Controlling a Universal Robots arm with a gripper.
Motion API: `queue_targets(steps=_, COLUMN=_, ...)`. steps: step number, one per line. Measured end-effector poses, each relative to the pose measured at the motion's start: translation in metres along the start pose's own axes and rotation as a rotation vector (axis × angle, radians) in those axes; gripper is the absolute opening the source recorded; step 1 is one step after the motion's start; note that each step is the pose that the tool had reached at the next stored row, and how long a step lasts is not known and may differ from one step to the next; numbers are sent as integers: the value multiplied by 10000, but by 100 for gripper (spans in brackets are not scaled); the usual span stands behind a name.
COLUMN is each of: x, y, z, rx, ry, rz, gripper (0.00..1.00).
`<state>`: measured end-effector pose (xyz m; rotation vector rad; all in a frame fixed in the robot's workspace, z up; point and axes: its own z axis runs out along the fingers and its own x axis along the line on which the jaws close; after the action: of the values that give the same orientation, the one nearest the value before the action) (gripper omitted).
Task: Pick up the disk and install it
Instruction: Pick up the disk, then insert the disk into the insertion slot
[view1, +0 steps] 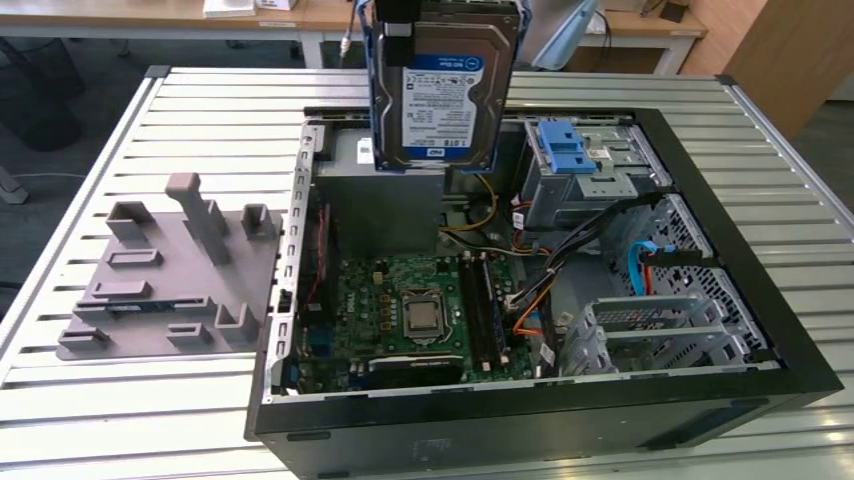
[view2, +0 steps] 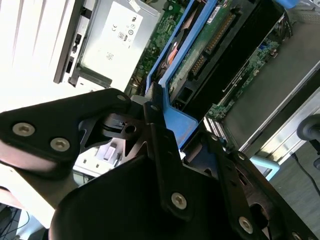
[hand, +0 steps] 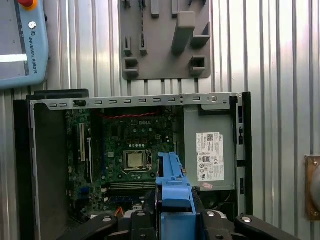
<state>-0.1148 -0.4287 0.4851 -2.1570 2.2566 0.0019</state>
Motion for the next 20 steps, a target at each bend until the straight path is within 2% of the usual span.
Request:
queue_targets(steps=4, x=41, y=-42, z=1, rx=0, ry=-1, rz=8, gripper=36)
queue_targets(steps=12, x=45, y=-240, z=5, rx=-11, ry=0, rz=15, gripper=36)
queue_targets(steps=20, x=44, y=-255, z=5, rx=-12, ry=0, rz=15, gripper=36)
